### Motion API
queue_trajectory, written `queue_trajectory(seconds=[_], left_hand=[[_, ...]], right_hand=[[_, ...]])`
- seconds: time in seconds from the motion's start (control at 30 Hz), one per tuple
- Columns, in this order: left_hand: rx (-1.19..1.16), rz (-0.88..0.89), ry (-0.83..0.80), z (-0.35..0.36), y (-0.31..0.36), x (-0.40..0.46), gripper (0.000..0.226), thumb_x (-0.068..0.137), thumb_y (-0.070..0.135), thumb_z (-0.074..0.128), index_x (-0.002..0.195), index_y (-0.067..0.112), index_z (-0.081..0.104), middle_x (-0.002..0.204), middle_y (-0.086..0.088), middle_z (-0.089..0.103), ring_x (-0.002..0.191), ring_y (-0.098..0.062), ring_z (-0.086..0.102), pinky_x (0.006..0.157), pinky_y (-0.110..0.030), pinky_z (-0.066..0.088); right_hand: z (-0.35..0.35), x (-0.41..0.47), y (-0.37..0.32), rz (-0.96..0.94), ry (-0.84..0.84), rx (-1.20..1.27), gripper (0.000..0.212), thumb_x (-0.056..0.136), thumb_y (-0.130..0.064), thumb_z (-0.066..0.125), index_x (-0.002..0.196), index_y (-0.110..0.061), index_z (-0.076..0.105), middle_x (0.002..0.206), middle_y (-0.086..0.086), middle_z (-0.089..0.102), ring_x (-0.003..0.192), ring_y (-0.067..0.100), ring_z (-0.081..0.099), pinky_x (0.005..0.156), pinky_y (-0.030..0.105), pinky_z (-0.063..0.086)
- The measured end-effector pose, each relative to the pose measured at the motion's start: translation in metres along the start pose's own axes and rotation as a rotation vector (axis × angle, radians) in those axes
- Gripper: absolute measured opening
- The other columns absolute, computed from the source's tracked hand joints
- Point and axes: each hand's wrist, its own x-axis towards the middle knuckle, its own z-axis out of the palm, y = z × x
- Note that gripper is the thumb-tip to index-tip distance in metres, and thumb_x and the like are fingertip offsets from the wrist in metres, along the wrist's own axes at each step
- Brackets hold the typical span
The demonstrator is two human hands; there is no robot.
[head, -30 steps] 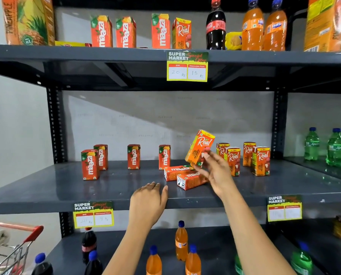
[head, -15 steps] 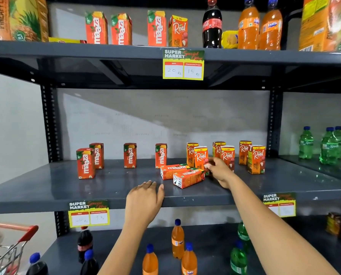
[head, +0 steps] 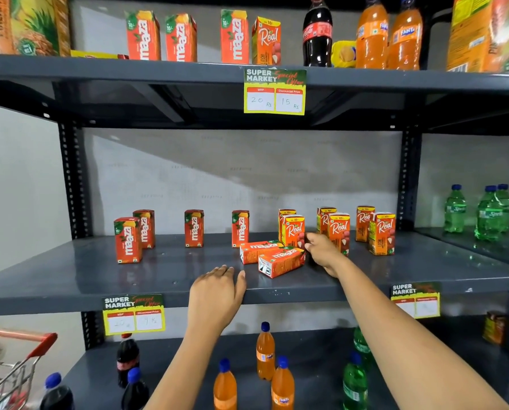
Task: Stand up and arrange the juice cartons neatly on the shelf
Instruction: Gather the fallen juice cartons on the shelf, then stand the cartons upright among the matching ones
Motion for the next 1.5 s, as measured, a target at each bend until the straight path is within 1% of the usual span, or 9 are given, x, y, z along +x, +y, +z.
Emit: queue_trajectory(seconds=[0.13,0.27,0.47,0.77,0.9,1.07,1.27,1.4,1.5], left_hand=[[0.002,0.002,0.000,0.001,-0.001,0.000,0.043,0.095,0.039,0.033,0.073,0.020,0.065,0.070,0.003,0.068,0.060,-0.013,0.061,0.051,-0.023,0.041],[-0.017,-0.001,0.002,0.001,-0.001,0.000,0.043,0.095,0.040,0.033,0.075,0.020,0.065,0.072,0.004,0.068,0.062,-0.012,0.062,0.052,-0.022,0.041],[-0.027,0.000,-0.019,-0.001,-0.001,0.000,0.044,0.095,0.041,0.031,0.076,0.020,0.064,0.072,0.004,0.067,0.062,-0.011,0.061,0.052,-0.022,0.039],[-0.046,-0.001,-0.027,-0.001,-0.002,0.000,0.044,0.095,0.041,0.029,0.074,0.020,0.062,0.071,0.004,0.066,0.060,-0.011,0.059,0.052,-0.021,0.037],[-0.051,0.007,-0.015,-0.001,-0.002,-0.001,0.046,0.094,0.042,0.026,0.075,0.022,0.062,0.072,0.005,0.066,0.061,-0.009,0.060,0.053,-0.019,0.035],[-0.037,0.012,-0.009,-0.001,-0.003,-0.001,0.050,0.094,0.043,0.021,0.079,0.023,0.064,0.075,0.006,0.067,0.064,-0.009,0.062,0.056,-0.019,0.038],[-0.027,0.002,-0.019,-0.003,-0.003,-0.001,0.054,0.093,0.044,0.016,0.081,0.023,0.064,0.077,0.006,0.068,0.066,-0.009,0.062,0.057,-0.020,0.039],[-0.023,0.008,-0.021,-0.003,-0.003,-0.001,0.057,0.093,0.045,0.014,0.082,0.023,0.065,0.079,0.006,0.069,0.067,-0.009,0.063,0.058,-0.020,0.040],[-0.041,0.011,-0.023,-0.004,-0.003,-0.002,0.056,0.094,0.046,0.017,0.085,0.022,0.067,0.084,0.005,0.071,0.071,-0.011,0.064,0.061,-0.022,0.044]], right_hand=[[0.012,-0.025,-0.007,0.030,0.285,-0.117,0.067,0.096,-0.048,0.039,0.145,-0.003,0.031,0.149,0.015,0.040,0.135,0.032,0.040,0.106,0.043,0.035],[0.037,-0.057,-0.019,0.073,0.186,-0.188,0.131,0.053,-0.094,0.041,0.151,-0.018,-0.004,0.154,0.012,0.030,0.137,0.037,0.034,0.109,0.056,0.024],[0.050,-0.061,-0.025,0.050,0.207,-0.364,0.125,0.059,-0.061,0.076,0.149,-0.021,-0.001,0.149,0.011,0.035,0.133,0.034,0.039,0.106,0.052,0.032],[0.047,-0.068,-0.027,-0.468,0.322,-0.171,0.116,0.066,-0.032,0.084,0.148,-0.034,0.002,0.158,-0.001,0.013,0.140,0.023,0.030,0.102,0.046,0.041],[0.046,-0.063,-0.042,-0.562,0.306,-0.076,0.113,0.067,-0.026,0.085,0.148,-0.035,0.006,0.156,-0.005,0.013,0.140,0.017,0.027,0.101,0.042,0.043],[0.051,-0.066,-0.030,-0.618,0.236,0.030,0.113,0.067,-0.024,0.085,0.137,-0.059,0.003,0.151,-0.006,0.024,0.131,0.003,0.030,0.098,0.040,0.047],[0.053,-0.059,-0.025,-0.615,0.173,0.077,0.113,0.067,-0.024,0.086,0.133,-0.066,0.004,0.148,-0.003,0.032,0.111,-0.005,0.047,0.079,0.011,0.048],[0.053,-0.056,-0.023,-0.631,0.141,0.115,0.112,0.067,-0.022,0.085,0.133,-0.066,0.006,0.149,-0.003,0.033,0.118,0.007,0.052,0.076,0.011,0.049],[0.056,-0.053,-0.025,-0.633,0.136,0.085,0.113,0.066,-0.027,0.086,0.137,-0.062,0.005,0.148,-0.004,0.033,0.104,-0.008,0.055,0.073,0.006,0.048]])
